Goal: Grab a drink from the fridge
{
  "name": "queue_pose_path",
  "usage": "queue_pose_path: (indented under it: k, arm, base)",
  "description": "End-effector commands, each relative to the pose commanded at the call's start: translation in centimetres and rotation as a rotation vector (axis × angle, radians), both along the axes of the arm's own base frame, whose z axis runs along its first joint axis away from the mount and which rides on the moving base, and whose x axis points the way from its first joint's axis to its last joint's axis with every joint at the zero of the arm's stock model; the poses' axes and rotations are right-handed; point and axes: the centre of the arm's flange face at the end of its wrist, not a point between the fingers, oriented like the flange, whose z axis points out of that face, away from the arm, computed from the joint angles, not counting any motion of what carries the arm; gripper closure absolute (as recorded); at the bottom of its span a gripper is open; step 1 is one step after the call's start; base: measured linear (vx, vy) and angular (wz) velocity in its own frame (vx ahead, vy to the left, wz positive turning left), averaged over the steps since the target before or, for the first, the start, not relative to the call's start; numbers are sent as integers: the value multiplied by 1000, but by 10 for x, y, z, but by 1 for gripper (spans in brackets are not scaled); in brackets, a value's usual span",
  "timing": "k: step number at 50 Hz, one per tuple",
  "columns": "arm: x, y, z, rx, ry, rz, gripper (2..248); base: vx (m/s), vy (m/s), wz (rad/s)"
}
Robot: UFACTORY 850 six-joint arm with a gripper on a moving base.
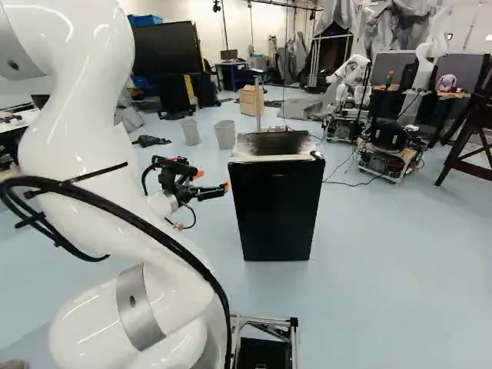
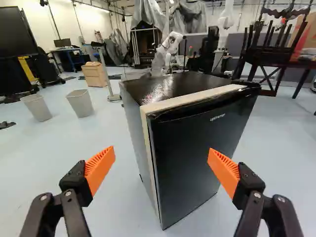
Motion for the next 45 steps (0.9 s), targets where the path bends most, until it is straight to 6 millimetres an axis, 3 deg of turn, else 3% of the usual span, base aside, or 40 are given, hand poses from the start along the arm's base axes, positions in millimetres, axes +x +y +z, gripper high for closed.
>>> queue_pose_path:
  k: [23, 45]
  arm:
    - [22, 28, -2, 11, -51, -88, 3]
    - [67, 41, -6, 51, -88, -214, 3]
  base:
    - [0, 0, 0]
    - [0, 0, 0]
